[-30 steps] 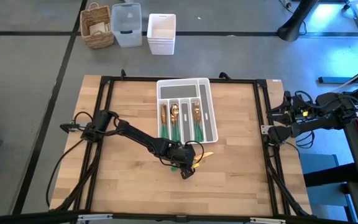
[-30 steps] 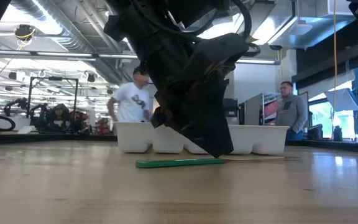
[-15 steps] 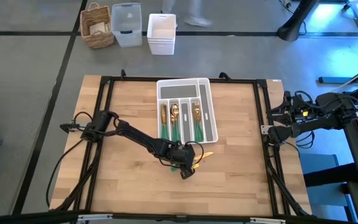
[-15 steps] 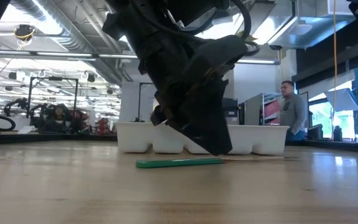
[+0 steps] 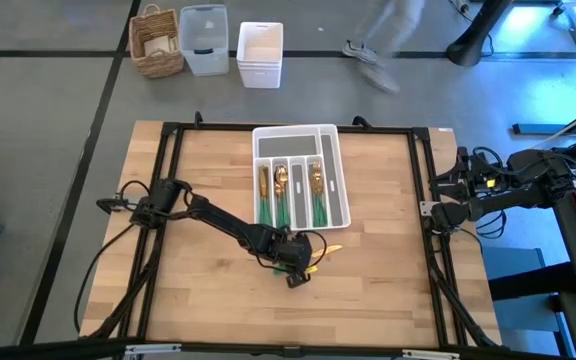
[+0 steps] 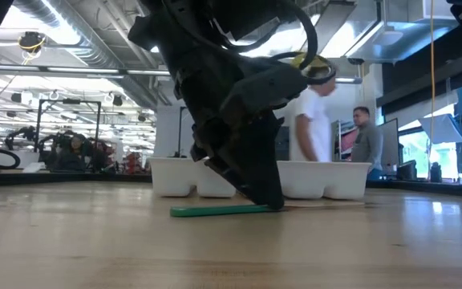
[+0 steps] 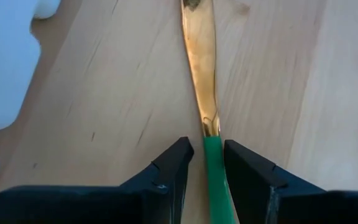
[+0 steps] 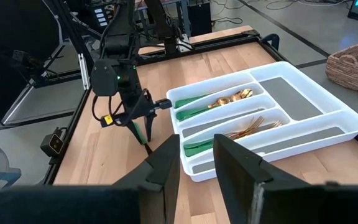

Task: Sort silverware
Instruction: Put the knife into the silverware organizer

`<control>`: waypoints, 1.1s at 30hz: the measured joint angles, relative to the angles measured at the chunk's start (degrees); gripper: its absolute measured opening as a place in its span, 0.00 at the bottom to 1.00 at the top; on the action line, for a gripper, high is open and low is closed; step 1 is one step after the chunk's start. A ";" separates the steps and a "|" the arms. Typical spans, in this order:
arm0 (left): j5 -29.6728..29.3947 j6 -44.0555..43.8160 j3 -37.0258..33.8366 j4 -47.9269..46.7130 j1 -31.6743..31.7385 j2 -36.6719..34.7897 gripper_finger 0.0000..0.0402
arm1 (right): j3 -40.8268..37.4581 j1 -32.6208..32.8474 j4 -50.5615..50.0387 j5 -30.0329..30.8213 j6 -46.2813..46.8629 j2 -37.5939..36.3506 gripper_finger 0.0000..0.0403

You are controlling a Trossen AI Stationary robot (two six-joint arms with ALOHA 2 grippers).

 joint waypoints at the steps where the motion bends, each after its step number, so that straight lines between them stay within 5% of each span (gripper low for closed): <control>1: 0.01 -0.03 0.01 -0.59 0.07 0.00 0.25 | 0.00 0.00 0.00 0.00 -0.02 0.02 0.25; 15: 3.96 -1.87 -0.06 -4.76 0.36 0.66 0.03 | 0.00 0.00 0.02 0.00 0.00 0.00 0.25; 33: 5.87 -4.31 0.80 -8.61 0.32 -4.05 0.06 | 0.00 0.00 0.02 0.00 0.00 0.00 0.25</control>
